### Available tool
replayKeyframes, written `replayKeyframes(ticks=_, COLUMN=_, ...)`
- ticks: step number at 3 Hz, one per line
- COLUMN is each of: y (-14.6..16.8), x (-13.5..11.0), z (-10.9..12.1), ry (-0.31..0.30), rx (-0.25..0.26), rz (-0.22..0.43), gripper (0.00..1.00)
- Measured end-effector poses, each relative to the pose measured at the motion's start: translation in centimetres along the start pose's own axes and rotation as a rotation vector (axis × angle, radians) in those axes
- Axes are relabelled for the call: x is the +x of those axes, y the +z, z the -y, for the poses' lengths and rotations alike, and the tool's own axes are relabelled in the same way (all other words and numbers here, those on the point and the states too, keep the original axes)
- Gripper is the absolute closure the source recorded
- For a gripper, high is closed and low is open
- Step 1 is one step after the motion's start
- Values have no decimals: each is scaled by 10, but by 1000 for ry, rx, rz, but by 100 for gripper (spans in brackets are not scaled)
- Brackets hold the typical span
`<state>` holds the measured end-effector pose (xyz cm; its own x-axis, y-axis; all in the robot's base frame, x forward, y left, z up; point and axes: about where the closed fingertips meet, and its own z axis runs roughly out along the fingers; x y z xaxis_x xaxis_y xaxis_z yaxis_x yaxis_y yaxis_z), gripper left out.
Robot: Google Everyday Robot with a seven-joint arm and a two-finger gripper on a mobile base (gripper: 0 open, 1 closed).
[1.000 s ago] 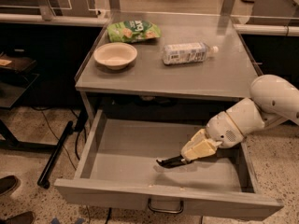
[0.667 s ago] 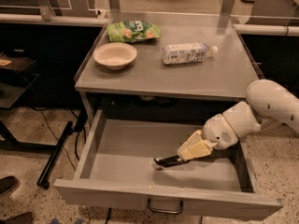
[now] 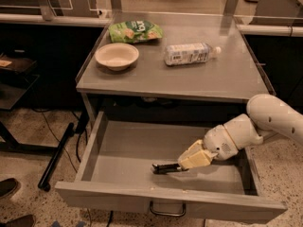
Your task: Place rxbar chocolate into top drawer
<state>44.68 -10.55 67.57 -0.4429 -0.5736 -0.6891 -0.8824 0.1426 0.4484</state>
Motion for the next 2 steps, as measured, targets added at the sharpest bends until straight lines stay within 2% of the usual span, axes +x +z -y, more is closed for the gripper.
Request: replayKeyframes(ticks=2, y=11, x=11, z=2, ry=6, rx=8, rz=-46, gripper=100)
